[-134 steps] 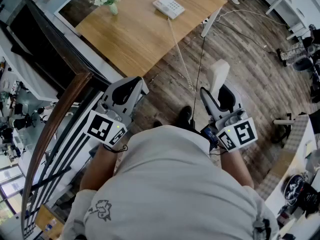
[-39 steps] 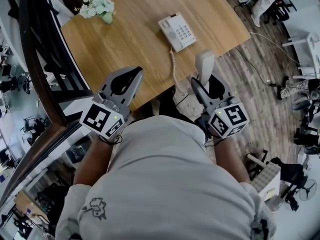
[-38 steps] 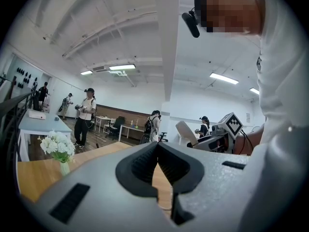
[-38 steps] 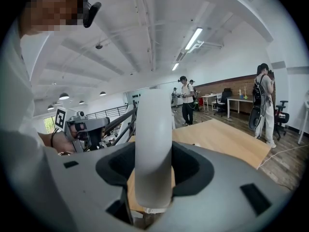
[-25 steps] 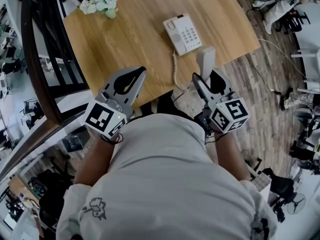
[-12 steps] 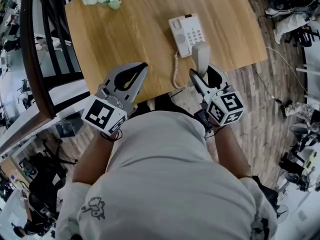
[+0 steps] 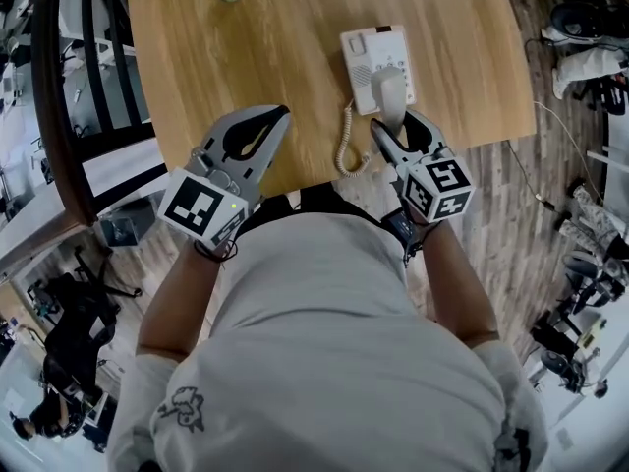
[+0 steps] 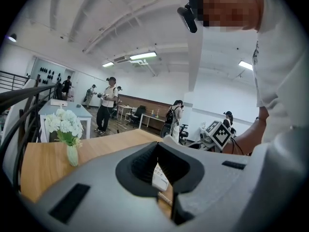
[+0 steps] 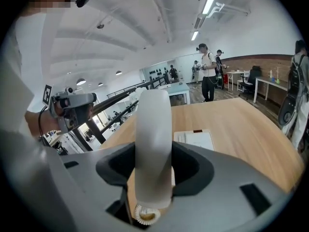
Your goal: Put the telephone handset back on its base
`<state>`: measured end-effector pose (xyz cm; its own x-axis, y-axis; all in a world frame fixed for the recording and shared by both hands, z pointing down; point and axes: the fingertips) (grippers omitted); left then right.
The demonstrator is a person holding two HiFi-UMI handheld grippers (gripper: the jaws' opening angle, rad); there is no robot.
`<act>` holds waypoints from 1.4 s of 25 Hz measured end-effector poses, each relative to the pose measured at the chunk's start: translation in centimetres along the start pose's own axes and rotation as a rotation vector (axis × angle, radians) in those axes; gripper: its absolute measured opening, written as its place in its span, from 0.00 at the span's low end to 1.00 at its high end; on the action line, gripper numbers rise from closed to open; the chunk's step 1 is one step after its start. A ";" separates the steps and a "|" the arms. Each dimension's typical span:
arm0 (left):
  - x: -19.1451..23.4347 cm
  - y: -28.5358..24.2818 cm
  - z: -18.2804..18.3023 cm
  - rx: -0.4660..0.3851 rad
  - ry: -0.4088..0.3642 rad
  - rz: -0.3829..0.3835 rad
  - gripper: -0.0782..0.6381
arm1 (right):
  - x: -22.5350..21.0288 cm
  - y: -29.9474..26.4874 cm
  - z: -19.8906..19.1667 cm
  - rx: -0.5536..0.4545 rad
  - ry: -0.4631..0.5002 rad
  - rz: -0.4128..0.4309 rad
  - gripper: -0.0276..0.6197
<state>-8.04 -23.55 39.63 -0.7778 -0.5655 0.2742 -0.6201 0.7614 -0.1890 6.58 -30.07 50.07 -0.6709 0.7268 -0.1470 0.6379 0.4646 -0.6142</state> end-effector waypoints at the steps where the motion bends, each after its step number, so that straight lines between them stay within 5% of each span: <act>1: 0.3 -0.3 -0.2 0.002 0.007 0.006 0.12 | -0.3 -0.5 -0.1 0.007 0.005 0.001 0.39; 18: 4.4 -5.4 -4.1 0.033 0.078 0.068 0.12 | -4.5 -9.5 -2.7 0.136 0.020 0.008 0.39; 35: 5.0 -7.8 -7.3 0.064 0.130 0.051 0.12 | -6.0 -15.6 -5.5 0.258 -0.018 -0.076 0.39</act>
<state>-6.33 -30.02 49.39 -0.7914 -0.4774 0.3818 -0.5884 0.7642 -0.2640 2.71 -38.91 64.76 -0.7214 0.6846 -0.1046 0.4692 0.3720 -0.8009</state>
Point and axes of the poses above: the fingertips, and each gripper's own axes: y backward along the fingers, x to its left, z out of its top, and after that the axes turned 9 degrees about -z, right-handed
